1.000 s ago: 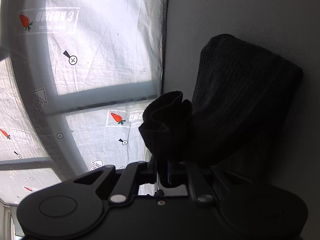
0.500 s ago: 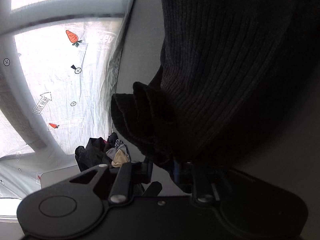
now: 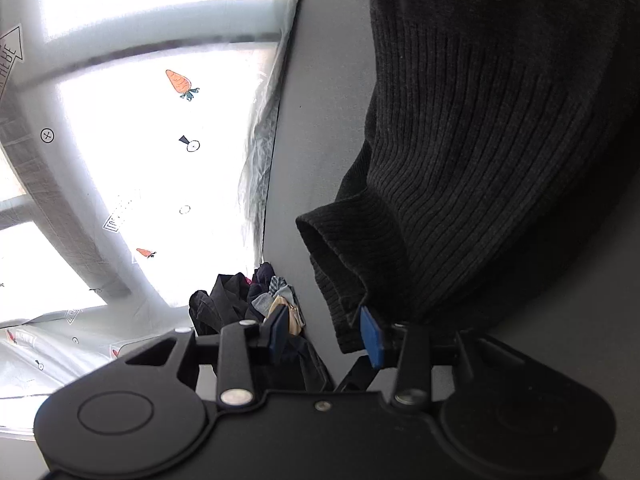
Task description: Fold clothes
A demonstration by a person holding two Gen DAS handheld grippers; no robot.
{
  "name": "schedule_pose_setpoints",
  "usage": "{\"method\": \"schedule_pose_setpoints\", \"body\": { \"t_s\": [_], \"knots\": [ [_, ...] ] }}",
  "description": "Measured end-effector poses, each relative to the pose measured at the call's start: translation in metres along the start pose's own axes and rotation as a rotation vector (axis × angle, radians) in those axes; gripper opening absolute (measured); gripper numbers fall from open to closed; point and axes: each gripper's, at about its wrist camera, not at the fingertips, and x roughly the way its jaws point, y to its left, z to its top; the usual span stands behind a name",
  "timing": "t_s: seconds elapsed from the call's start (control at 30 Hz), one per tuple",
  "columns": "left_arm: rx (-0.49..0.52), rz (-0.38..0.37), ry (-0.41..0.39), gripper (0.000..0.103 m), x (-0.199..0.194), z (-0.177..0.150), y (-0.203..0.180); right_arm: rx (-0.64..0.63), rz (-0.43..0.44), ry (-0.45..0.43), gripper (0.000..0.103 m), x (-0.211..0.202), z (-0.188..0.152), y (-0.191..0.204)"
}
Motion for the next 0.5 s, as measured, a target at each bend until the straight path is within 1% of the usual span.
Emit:
{"method": "schedule_pose_setpoints", "body": {
  "t_s": [0.2,0.27,0.3,0.33,0.4,0.5],
  "knots": [
    [0.015,-0.013,0.001,0.103,-0.002,0.000,-0.007,-0.029,0.016,-0.112,0.042,-0.025,0.013,0.012],
    [0.009,-0.027,0.007,0.103,-0.002,0.002,-0.009,-0.050,-0.029,-0.148,0.044,-0.034,0.017,0.013],
    [0.006,-0.036,0.004,0.103,-0.002,0.003,-0.010,-0.081,-0.072,-0.169,0.048,-0.041,0.020,0.013],
    [0.007,-0.044,-0.004,0.103,-0.003,0.005,-0.012,-0.136,-0.129,-0.200,0.048,-0.050,0.022,0.013],
    [0.048,-0.033,-0.017,0.103,0.001,0.007,-0.020,-0.248,-0.244,-0.261,0.050,-0.067,0.025,0.014],
    [0.111,-0.017,-0.038,0.103,0.005,0.011,-0.031,-0.446,-0.401,-0.357,0.050,-0.077,0.029,0.019]
  ]
}}
